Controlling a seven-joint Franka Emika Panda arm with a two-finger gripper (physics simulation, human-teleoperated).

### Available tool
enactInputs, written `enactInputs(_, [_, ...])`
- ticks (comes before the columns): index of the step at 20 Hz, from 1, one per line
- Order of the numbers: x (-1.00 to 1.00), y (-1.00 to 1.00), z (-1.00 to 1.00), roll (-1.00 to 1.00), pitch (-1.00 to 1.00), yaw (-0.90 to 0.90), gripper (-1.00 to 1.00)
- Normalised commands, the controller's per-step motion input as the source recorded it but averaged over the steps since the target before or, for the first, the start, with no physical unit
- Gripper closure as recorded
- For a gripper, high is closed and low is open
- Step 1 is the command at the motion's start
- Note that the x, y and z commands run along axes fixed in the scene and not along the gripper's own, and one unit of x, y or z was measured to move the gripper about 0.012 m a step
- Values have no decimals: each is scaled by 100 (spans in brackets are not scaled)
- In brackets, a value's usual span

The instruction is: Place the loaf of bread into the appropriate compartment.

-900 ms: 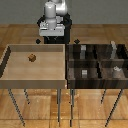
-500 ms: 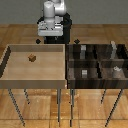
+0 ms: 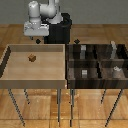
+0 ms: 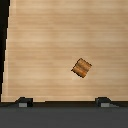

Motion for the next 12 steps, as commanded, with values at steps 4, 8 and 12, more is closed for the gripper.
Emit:
enactInputs(4, [0,-100,0,0,0,0,-100])
enactInputs(8, [30,-17,0,0,0,0,-100])
enactInputs(12, [0,0,0,0,0,0,-100])
